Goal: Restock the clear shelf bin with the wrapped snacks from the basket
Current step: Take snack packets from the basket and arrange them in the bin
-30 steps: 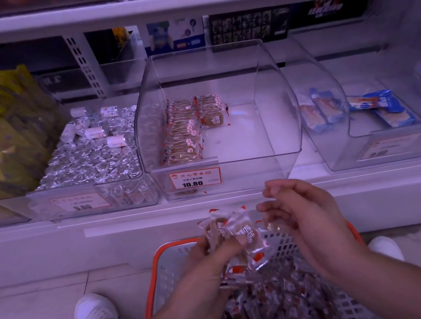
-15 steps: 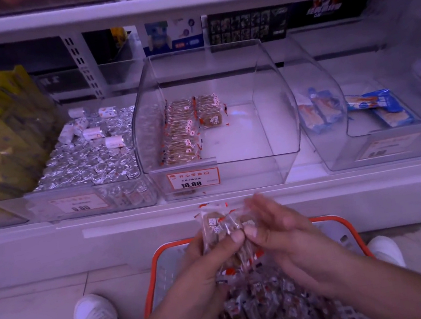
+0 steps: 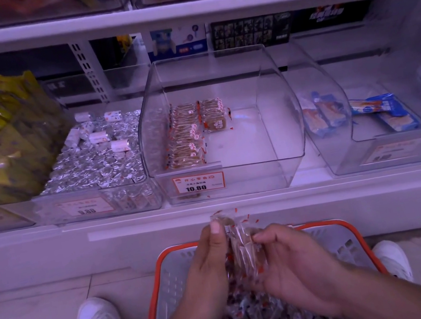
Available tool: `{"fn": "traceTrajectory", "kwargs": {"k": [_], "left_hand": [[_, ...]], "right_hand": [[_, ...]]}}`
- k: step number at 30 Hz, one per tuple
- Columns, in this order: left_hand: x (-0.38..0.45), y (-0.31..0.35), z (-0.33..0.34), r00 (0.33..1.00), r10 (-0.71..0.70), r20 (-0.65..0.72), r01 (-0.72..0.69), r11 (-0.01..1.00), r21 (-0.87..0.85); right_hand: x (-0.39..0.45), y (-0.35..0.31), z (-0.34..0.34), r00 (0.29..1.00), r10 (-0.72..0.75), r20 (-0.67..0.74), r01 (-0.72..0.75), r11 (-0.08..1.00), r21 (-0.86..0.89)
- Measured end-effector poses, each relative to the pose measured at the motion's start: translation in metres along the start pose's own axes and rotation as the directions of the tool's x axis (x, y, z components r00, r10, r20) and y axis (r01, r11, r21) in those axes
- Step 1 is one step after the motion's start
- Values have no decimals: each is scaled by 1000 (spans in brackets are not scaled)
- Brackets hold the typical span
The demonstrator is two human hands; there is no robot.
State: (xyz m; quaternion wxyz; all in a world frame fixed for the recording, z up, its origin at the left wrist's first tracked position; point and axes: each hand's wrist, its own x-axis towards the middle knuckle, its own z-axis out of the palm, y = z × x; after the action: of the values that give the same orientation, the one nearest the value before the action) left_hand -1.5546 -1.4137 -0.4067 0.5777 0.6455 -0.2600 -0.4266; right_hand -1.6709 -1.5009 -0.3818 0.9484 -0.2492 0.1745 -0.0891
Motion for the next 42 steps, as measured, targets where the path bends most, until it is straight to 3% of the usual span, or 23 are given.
{"fn": "traceTrajectory", "kwargs": {"k": [4,8,9,11,13,15,20,23,25,27,29,31,33,35,39,42], "left_hand": [[6,-1,0,999,-46,7,46,988,-145],[6,3,2,991,-87,104,111,960,-255],[3,4,3,992,-75,103,97,969,-226],[-4,3,2,996,46,73,-47,999,9],[-11,6,1,974,223,46,-227,934,275],[-11,9,-1,949,311,53,-304,855,419],[-8,29,-11,933,291,210,-356,831,427],[-1,62,-23,879,419,229,-477,744,468],[11,86,-39,802,591,82,-544,667,508],[28,104,-62,660,750,-44,-558,529,640],[46,112,-84,600,797,-73,-471,425,773],[60,111,-97,681,727,-90,-349,430,832],[68,105,-98,775,628,-75,-268,434,860],[73,98,-97,820,571,-48,-240,418,876],[76,93,-100,830,557,-40,-227,401,887],[73,91,-101,832,555,-20,-250,407,879]], "right_hand": [[0,0,2,999,-12,-43,12,1000,7],[-4,-7,6,996,-40,-77,38,999,-25],[-5,-8,6,994,-61,-94,56,997,-58],[-6,-6,7,988,-114,-108,97,984,-152],[-8,-2,12,983,-154,-103,126,962,-241],[-9,1,16,977,-182,-112,147,953,-266],[-17,-11,27,944,-280,-173,225,933,-281],[-20,-34,42,902,-389,-184,286,861,-420],[-14,-63,54,870,-475,-135,310,739,-598],[4,-102,66,836,-546,-63,254,486,-836],[38,-140,70,819,-573,-20,130,219,-967],[78,-169,63,828,-561,22,-45,-105,-993],[115,-181,48,865,-499,47,-181,-399,-899],[144,-180,28,907,-420,30,-205,-502,-841],[174,-169,-9,944,-324,66,-202,-723,-660],[172,-170,-28,927,-373,-33,-332,-776,-537]]}}
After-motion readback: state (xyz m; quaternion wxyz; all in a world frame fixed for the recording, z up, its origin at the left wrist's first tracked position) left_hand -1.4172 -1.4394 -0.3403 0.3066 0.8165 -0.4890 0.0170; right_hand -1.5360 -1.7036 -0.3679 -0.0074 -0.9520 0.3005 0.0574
